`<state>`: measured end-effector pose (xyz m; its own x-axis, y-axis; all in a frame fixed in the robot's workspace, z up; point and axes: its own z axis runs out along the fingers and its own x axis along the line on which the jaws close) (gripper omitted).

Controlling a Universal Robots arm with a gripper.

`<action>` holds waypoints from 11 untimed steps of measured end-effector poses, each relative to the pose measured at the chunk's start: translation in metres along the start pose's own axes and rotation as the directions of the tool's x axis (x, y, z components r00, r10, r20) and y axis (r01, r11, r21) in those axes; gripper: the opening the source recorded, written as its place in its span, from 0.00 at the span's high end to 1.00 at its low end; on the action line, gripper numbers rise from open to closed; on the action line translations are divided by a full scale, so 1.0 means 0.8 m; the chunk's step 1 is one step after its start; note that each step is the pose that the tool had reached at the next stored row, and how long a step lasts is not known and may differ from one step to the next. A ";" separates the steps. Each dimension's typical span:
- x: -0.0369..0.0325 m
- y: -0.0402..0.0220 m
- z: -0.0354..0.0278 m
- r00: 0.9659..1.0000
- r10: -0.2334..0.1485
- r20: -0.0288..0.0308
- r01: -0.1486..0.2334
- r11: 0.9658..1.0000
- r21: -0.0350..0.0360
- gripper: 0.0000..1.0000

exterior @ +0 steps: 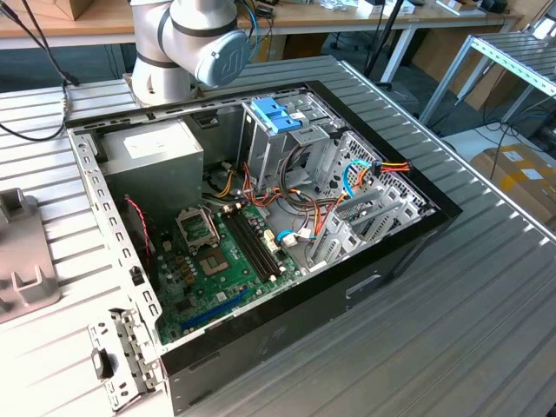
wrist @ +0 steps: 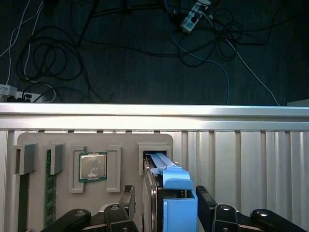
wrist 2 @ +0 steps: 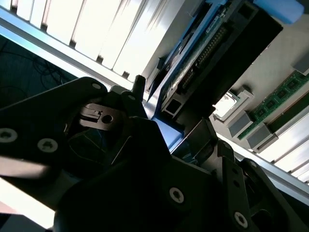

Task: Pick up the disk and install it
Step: 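Pick up the disk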

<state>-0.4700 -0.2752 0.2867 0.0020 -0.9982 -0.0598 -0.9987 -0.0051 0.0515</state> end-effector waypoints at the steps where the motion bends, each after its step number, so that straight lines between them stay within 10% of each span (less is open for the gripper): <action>1: 0.0000 0.0000 0.0000 1.000 0.000 0.000 0.000 1.000 0.000 0.40; 6: 0.0000 0.0000 0.0000 1.000 0.000 0.000 0.000 1.000 0.000 0.63; 11: 0.0000 0.0000 0.0002 1.000 0.000 0.000 0.000 1.000 0.000 0.63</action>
<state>-0.4700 -0.2752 0.2866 0.0020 -0.9982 -0.0598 -0.9987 -0.0051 0.0514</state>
